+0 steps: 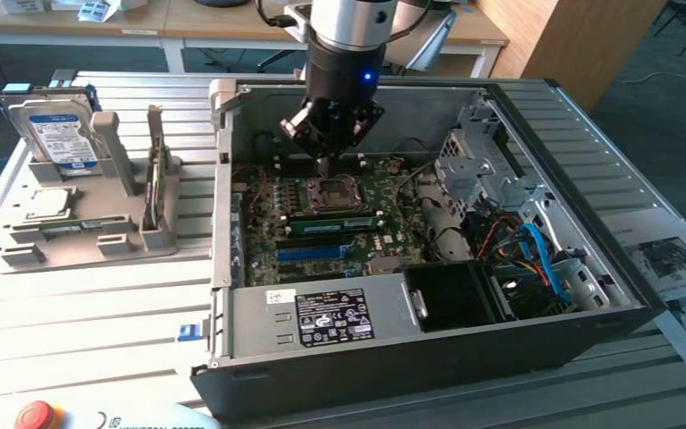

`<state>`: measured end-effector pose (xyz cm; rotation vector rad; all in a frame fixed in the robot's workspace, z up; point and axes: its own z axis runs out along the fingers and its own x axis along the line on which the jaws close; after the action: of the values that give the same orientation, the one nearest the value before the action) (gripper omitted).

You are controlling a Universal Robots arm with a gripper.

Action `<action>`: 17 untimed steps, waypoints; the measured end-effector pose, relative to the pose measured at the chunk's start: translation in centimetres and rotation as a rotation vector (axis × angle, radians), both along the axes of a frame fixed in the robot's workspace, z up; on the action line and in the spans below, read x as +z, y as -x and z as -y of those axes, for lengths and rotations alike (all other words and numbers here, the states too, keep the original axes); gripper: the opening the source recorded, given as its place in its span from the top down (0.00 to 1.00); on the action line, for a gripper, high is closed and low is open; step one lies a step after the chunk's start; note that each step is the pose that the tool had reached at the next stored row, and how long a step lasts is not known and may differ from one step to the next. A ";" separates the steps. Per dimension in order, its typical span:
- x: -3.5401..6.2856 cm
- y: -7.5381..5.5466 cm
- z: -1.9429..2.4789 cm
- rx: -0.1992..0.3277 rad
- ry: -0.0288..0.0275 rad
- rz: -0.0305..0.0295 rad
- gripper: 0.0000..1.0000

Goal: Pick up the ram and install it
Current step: 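Press down the ram until it locks into place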

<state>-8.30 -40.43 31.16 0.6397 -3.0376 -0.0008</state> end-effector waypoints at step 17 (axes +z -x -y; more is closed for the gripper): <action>0.00 0.0 0.00 -0.236 -0.0001 0.0028 0.90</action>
<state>-8.30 -40.43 31.16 0.2775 -3.0949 -0.0068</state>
